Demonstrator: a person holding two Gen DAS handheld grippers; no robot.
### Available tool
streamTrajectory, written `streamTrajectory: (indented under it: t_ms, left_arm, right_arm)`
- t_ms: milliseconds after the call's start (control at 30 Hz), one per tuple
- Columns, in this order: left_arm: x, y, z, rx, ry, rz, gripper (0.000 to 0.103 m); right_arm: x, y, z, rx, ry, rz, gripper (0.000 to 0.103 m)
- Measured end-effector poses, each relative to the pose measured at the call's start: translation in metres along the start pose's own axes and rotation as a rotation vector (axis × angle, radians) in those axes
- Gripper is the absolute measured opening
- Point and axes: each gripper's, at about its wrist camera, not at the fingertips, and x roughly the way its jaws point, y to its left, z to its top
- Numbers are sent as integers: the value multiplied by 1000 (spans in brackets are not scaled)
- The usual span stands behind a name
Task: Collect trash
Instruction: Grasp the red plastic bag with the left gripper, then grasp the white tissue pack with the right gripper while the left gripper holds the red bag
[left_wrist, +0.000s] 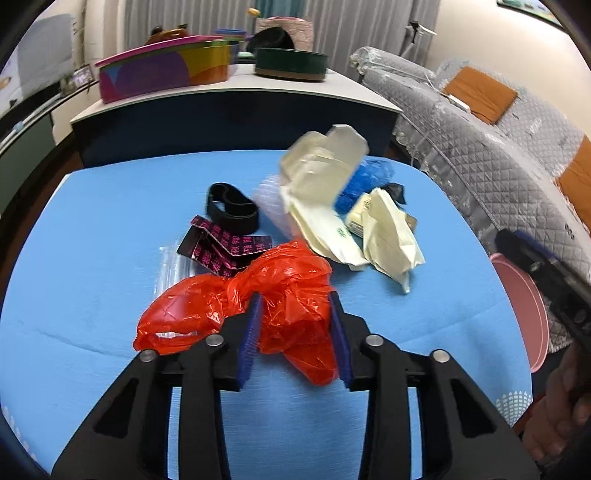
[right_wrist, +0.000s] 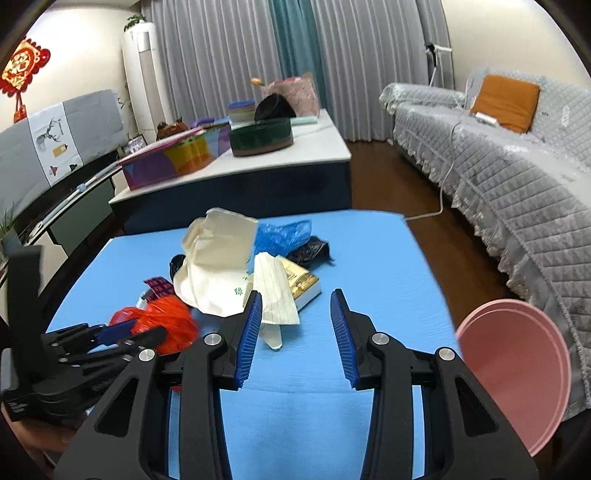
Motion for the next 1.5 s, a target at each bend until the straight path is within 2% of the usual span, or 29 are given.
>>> streamTrajectory:
  t_ms: [233,433,633,667,700,800,900,1000,1500]
  left_arm:
    - [-14,16,3,-40,-43,23,27]
    - [-20,27,5,-67,-56,28,26]
    - [-24,33,7,-67,-74,32,26]
    - [-25,34,6,-68,-75,33,26]
    - [-25,34,7,-69,-77,36,26]
    - [-26,37,8,-76,-84,36,26]
    - [-29,36,10,-77,-101,39,26]
    - [-33,33,10,-70,-117,42,26]
    - [-50,-5,13,-2,-208,58,26]
  right_arm:
    - [34,12,-5,-18,59,15,43]
    - [60,20,-6,-39,105,12,51]
    - [80,30,-9,-83,150,-53,51]
    - [82,30,-10,-81,159,-53,46]
    - [83,30,-10,-84,164,-58,36]
    - [82,31,-10,-104,158,-60,23]
    - [76,31,-9,-117,147,-68,18]
    - [68,25,-6,-99,138,-64,14]
    - [-14,-3,5,-44,23,-63,13]
